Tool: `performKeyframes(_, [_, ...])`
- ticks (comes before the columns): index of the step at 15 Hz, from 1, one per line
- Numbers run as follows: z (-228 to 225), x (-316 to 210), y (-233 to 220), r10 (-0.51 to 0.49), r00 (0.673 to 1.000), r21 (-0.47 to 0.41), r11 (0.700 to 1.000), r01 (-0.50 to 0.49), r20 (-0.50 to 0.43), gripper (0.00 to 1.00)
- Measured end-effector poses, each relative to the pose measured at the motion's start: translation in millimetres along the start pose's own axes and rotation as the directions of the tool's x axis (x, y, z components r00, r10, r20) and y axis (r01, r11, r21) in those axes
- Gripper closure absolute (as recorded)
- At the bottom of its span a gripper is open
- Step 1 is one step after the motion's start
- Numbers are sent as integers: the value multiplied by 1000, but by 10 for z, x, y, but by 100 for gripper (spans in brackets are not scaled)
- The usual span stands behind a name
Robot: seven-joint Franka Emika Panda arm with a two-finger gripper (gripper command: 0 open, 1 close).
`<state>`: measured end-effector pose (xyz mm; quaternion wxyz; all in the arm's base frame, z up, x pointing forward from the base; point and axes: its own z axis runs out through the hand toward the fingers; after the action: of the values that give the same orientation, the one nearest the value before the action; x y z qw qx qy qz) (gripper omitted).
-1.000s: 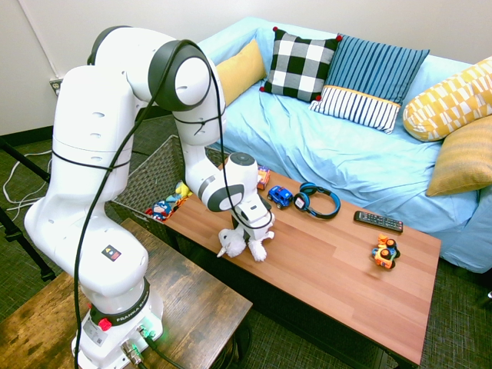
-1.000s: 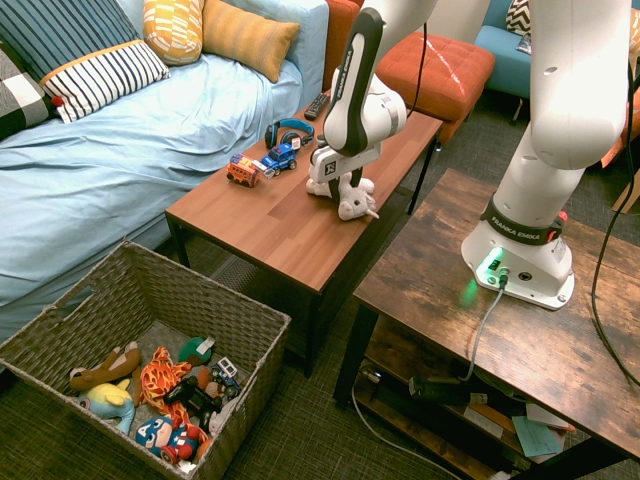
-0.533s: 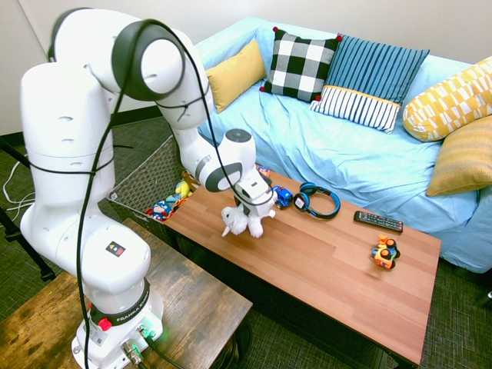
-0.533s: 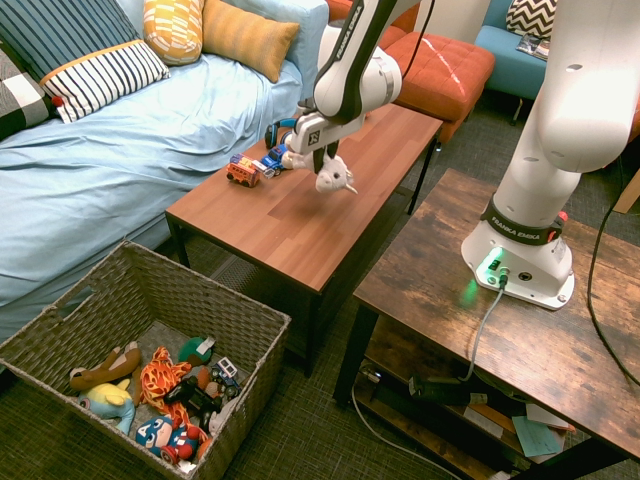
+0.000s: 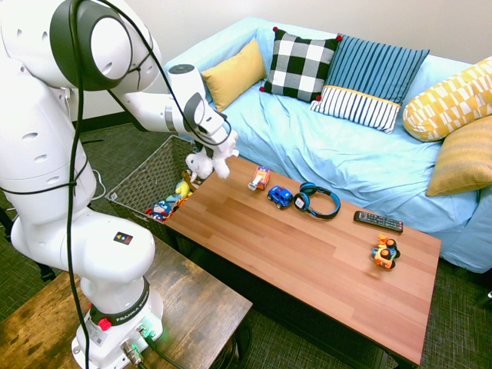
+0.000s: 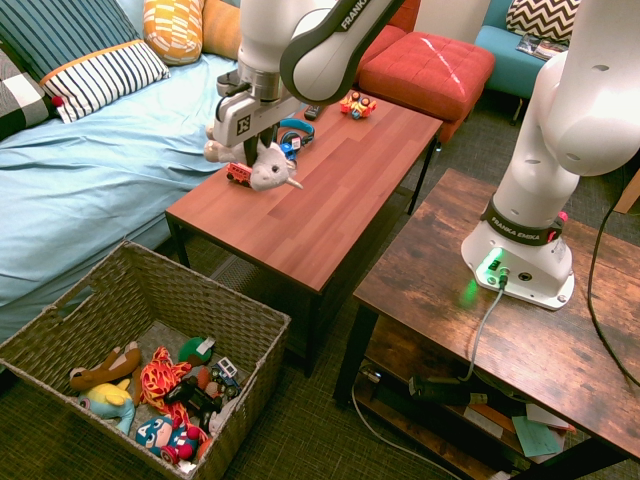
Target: Put the stuffed toy in the basket
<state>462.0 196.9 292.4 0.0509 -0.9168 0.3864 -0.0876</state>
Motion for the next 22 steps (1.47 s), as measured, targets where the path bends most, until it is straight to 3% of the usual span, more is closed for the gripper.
performKeyframes(4, [9, -172, -158, -33, 999, 30, 999, 33, 9, 100])
performKeyframes(8, [277, -625, -752, -64, 997, 123, 991, 59, 33, 100])
performKeyframes(13, [1255, -1357, -1450, -110, 989, 137, 986, 97, 97, 100])
performKeyframes(17, [2116, -1534, -1726, -86, 982, 91, 993, 71, 165, 100])
performKeyframes(18, [2298, -1584, -1744, -80, 981, 71, 995, 68, 178, 0])
performKeyframes(22, [2700, -1690, -1802, -82, 975, 32, 997, 77, 206, 0])
